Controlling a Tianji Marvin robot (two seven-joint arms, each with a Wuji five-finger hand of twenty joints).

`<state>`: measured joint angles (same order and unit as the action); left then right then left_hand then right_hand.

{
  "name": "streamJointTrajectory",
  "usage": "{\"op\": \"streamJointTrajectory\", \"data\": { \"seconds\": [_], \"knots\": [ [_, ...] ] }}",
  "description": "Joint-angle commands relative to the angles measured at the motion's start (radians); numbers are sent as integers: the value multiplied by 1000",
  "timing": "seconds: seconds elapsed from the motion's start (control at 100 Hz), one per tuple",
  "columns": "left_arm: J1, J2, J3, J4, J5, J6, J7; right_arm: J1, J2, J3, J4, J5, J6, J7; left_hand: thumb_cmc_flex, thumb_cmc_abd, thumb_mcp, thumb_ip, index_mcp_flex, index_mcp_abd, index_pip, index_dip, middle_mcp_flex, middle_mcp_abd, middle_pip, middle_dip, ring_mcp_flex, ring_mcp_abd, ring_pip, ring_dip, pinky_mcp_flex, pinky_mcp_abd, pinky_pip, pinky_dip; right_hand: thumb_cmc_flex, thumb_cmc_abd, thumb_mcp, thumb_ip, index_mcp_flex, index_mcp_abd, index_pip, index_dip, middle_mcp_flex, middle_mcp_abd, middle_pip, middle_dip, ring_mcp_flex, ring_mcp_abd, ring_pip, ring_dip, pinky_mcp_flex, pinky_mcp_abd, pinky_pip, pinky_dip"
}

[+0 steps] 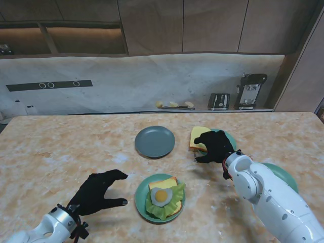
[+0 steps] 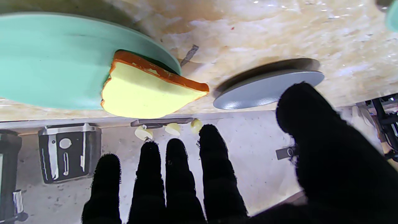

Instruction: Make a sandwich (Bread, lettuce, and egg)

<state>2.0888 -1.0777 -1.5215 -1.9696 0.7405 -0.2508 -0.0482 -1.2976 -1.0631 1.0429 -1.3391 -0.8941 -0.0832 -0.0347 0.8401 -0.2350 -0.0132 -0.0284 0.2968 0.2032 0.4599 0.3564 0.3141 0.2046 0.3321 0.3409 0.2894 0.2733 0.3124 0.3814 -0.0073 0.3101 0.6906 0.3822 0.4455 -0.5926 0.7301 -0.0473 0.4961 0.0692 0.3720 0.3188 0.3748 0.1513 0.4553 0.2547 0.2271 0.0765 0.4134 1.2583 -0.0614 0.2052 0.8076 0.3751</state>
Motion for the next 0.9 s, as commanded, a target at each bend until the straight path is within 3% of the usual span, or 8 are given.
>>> {"op": "streamJointTrajectory", "data": {
  "seconds": [0.0, 0.21, 0.46, 0.65, 0.89],
  "knots": [
    [21, -1, -5, -12, 5, -12, -14, 17, -4, -12, 25, -11, 3, 8, 19, 34, -9, -3, 10, -9, 5, 5, -12, -11, 0, 10, -7, -3, -13, 2, -20, 11, 8, 4, 12, -32, 6, 26, -34, -2, -8, 11, -30, -15, 20, 20, -34, -22, 13, 26, -29, -24, 9, -3],
    [34, -1, -15, -19, 10, -27, -18, 104, -7, -101, 122, -17, 29, -17, 21, 33, -10, -3, 9, -12, 5, 7, -10, -11, 0, 13, -4, -1, -10, 8, -14, 10, 17, 18, 16, -43, 12, 25, -99, -14, -19, 7, -87, -18, 48, 38, -76, -38, 30, 40, -44, -32, 10, 6],
    [28, 0, -16, -16, 20, -27, -20, 186, -20, -211, 220, -1, 62, -72, 23, 31, -10, -3, 11, -17, 7, 9, -17, -11, 1, 17, -12, -7, -10, 12, -17, 8, 23, 34, 23, -45, -3, 28, -201, -20, -40, -6, -197, -26, 85, 63, -145, -57, 52, 56, -55, -36, -68, 3],
    [25, 1, -16, -17, 22, -22, -23, 240, -31, -290, 289, 17, 82, -101, 25, 30, -10, -3, 13, -11, 9, 10, -17, -9, 3, 20, -11, -6, -6, 15, -13, 7, 29, 44, 27, -48, -20, 33, -292, -2, -103, -46, -202, -31, 2, 28, -180, -60, 46, 46, -60, -40, -133, 38],
    [17, 2, -19, -13, 26, -11, -28, 300, -57, -371, 368, 64, 99, -145, 30, 28, -9, -3, 16, -15, 11, 11, -19, -9, 3, 21, -10, -5, -3, 17, -10, 8, 35, 52, 32, -47, -30, 35, -358, 32, -147, -82, -203, -33, -24, 28, -180, -65, 54, 50, -55, -36, -119, 83]
  ]
}}
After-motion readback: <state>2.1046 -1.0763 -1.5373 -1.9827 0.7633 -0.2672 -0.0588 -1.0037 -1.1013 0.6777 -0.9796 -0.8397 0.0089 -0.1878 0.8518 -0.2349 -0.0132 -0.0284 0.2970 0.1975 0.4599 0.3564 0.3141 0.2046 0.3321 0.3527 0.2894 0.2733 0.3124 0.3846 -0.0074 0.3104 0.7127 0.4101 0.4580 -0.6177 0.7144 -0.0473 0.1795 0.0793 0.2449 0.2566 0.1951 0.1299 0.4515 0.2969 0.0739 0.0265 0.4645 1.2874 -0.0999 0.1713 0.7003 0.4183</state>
